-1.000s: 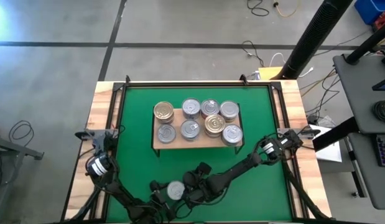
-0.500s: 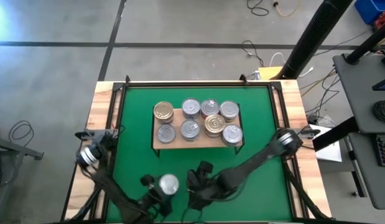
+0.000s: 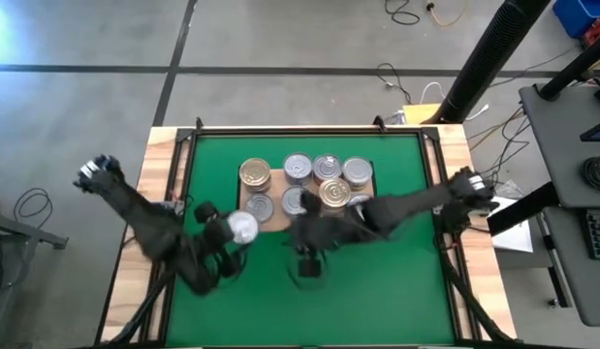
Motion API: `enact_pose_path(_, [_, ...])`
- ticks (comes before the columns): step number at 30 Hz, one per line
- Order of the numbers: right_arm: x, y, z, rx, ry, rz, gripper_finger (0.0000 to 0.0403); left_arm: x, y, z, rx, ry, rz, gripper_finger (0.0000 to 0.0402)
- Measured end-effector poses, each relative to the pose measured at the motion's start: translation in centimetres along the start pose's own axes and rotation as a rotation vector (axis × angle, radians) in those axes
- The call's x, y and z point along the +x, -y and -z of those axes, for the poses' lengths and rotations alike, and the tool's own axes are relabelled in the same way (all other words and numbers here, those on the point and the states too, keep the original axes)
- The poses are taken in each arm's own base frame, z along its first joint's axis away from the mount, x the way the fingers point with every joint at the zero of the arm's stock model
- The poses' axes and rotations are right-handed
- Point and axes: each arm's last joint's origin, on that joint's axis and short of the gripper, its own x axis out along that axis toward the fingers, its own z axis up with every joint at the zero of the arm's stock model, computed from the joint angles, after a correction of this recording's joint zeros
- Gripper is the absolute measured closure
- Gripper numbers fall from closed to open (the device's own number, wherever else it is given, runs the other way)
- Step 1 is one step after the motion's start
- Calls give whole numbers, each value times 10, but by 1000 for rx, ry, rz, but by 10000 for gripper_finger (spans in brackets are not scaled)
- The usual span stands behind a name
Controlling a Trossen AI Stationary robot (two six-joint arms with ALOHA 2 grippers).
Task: Stack canned seafood by type on shelf
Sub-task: Stack the yellow and blue tuna can on top of the yellow and blue tuna can
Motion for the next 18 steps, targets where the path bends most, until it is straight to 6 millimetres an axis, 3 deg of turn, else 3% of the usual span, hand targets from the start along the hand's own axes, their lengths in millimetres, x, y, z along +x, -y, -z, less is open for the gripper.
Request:
enact_pose_path(7, [30, 71, -17, 21, 125, -36, 385, 38, -51, -14, -82, -73, 161, 24])
enact_pose_path(13, [51, 108, -12, 87, 145, -37, 390, 57, -72, -20, -126, -94, 132, 12])
enact_pose_path(18, [74, 119, 2, 119, 113, -19, 390, 71, -65, -21, -63, -124, 159, 5])
